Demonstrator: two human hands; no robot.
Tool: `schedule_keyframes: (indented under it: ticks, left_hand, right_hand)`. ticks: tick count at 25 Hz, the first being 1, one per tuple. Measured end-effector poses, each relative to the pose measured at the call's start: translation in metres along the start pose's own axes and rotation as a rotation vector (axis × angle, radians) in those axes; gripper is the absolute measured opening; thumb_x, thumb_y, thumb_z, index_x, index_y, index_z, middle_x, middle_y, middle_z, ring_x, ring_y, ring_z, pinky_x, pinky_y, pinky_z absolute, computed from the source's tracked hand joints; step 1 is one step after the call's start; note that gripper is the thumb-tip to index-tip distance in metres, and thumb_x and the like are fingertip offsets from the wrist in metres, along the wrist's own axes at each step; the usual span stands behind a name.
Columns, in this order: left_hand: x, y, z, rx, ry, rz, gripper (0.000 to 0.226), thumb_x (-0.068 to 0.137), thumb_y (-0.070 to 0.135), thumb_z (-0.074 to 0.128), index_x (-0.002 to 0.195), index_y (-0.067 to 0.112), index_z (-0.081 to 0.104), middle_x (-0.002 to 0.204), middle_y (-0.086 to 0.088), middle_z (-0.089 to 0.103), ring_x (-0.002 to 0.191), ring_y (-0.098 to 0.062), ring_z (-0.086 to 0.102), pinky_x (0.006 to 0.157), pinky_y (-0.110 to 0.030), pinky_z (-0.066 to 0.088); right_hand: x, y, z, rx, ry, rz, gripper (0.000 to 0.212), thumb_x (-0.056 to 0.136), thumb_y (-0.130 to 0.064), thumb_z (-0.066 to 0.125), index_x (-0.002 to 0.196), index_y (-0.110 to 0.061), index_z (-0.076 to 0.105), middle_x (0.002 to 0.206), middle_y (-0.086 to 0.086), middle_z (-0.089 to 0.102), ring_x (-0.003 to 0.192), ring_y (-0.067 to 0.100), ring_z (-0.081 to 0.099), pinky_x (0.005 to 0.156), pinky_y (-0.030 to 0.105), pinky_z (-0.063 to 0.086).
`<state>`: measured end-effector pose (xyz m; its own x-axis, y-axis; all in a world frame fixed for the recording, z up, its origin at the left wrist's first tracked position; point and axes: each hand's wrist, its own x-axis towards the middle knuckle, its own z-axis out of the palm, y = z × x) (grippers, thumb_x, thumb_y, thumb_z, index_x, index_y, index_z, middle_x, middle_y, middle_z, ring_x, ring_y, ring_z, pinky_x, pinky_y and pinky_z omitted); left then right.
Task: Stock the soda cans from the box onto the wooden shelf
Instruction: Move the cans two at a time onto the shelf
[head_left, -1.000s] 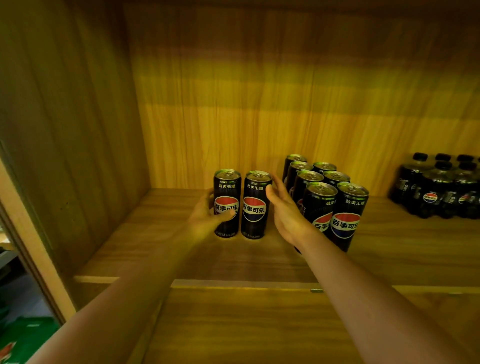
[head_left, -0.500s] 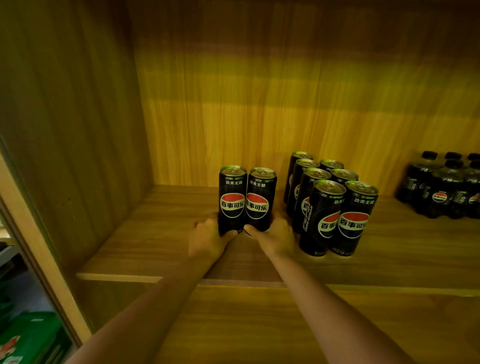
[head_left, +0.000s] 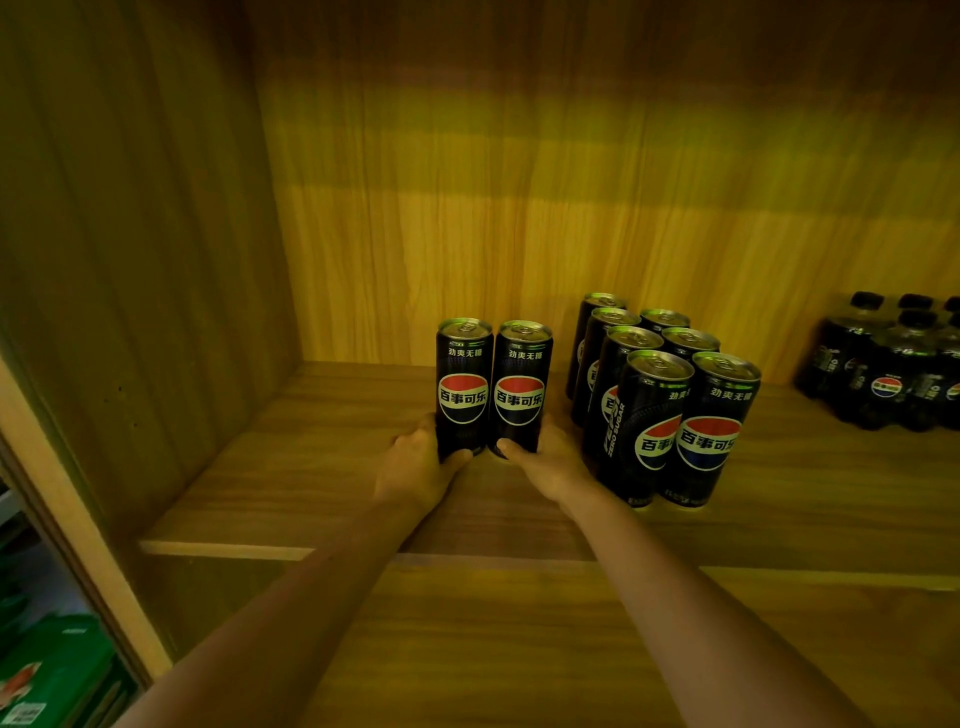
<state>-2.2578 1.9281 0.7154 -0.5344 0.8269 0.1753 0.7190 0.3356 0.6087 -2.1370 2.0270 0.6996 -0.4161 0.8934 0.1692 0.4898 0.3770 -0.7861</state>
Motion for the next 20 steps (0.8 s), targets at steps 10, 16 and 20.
schedule_keyframes:
  ticks: [10, 16, 20]
  left_hand:
    - [-0.056, 0.011, -0.036, 0.254, 0.007, -0.021, 0.08, 0.085, 0.05, 0.051, 0.144, 0.01, 0.017, 0.148, -0.013, 0.036, 0.137, -0.028, 0.032, 0.116, -0.047, 0.016]
    - [-0.139, 0.012, -0.089, 0.308, 0.09, 0.053, 0.073, 0.088, 0.047, 0.047, 0.145, 0.01, 0.02, 0.152, -0.013, 0.028, 0.139, -0.03, 0.028, 0.115, -0.044, 0.016]
    - [-0.205, -0.02, -0.107, 0.298, 0.251, 0.114, 0.069, 0.088, 0.043, 0.05, 0.143, 0.009, 0.024, 0.152, -0.012, 0.028, 0.141, -0.028, 0.023, 0.116, -0.042, 0.013]
  right_hand:
    - [-0.079, -0.035, -0.027, -0.109, 0.031, 0.033, 0.091, 0.077, -0.033, 0.069, 0.146, -0.018, 0.012, 0.155, 0.005, 0.018, 0.143, 0.025, 0.016, 0.116, 0.042, 0.021]
    - [-0.16, -0.081, -0.042, -0.13, -0.084, -0.262, 0.074, 0.084, -0.023, 0.062, 0.144, -0.012, 0.021, 0.151, 0.008, 0.029, 0.14, 0.022, 0.025, 0.111, 0.031, 0.026]
    - [-0.219, -0.099, -0.015, -0.166, -0.144, -0.385, 0.069, 0.084, -0.021, 0.061, 0.142, -0.013, 0.024, 0.15, 0.007, 0.031, 0.138, 0.022, 0.029, 0.111, 0.032, 0.028]
